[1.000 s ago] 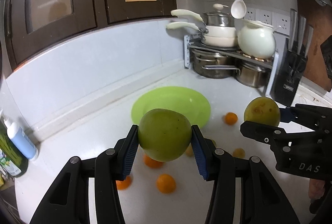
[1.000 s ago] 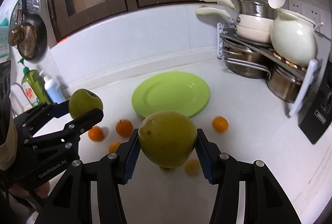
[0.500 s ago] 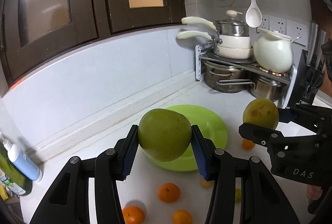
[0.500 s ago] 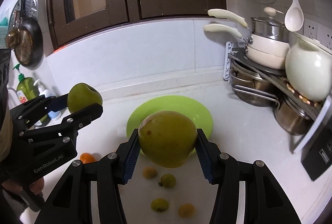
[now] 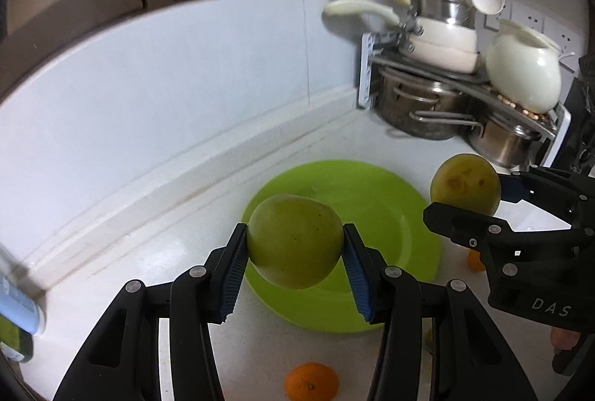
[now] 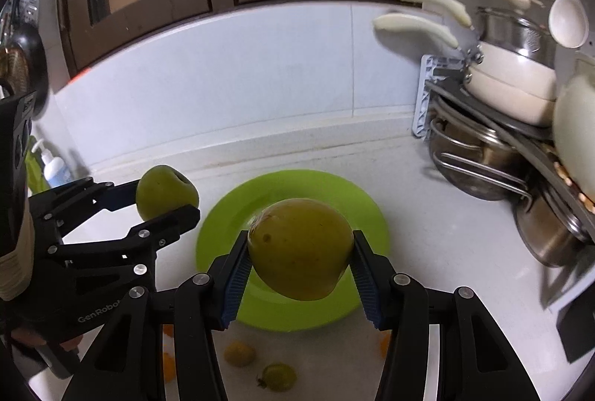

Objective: Organize fruits
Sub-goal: 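Carry the yellow-green fruit and green apple over the green plate with both tools, then lower both fruits onto the green plate and open both tools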

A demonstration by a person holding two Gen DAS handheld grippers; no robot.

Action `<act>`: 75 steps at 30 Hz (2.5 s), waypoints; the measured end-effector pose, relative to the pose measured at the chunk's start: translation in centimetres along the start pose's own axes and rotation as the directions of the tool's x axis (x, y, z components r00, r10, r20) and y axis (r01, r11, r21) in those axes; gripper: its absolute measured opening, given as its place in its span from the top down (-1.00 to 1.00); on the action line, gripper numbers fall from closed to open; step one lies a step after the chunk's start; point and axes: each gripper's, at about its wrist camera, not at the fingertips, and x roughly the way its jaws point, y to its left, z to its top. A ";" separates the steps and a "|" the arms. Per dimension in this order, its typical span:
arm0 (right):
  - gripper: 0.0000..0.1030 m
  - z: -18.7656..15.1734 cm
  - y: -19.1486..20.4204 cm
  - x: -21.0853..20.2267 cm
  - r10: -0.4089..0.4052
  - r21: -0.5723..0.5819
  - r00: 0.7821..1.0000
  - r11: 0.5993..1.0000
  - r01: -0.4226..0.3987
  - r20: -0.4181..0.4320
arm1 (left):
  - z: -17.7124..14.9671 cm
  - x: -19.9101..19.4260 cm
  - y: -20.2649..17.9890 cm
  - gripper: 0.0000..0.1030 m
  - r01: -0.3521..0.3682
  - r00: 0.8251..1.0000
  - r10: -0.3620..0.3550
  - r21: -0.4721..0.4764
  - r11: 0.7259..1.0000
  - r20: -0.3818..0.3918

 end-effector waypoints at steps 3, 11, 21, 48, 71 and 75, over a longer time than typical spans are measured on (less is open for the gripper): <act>-0.02 0.1 -0.3 1.6 0.006 -0.008 0.999 1.000 -0.006 -0.032 | 0.0 1.5 0.2 0.05 0.005 0.999 -0.005 -0.006 1.000 -0.032; -0.02 -0.4 -0.5 4.9 0.006 -0.066 0.993 0.998 -0.014 -0.114 | -0.3 4.7 0.2 0.05 0.018 0.994 -0.016 0.025 1.000 -0.112; -0.02 -1.6 -1.2 7.4 0.015 -0.088 0.980 0.996 -0.033 -0.200 | -0.8 7.0 -0.7 0.05 0.051 0.980 -0.034 0.082 0.995 -0.194; -0.13 -2.1 -0.8 6.7 0.030 -0.084 0.978 0.995 -0.048 -0.207 | -0.6 4.1 -0.1 -0.23 0.037 0.991 -0.026 0.079 0.996 -0.133; -0.38 -2.1 4.7 -8.7 -0.006 -0.093 0.992 0.995 0.018 0.127 | -2.9 -13.3 1.3 -0.51 -0.021 0.985 0.020 0.005 1.000 0.170; -0.38 -2.9 6.1 -10.5 0.016 -0.091 0.989 0.996 -0.002 0.150 | -4.3 -15.6 1.4 -0.56 -0.042 0.982 0.042 0.001 0.999 0.186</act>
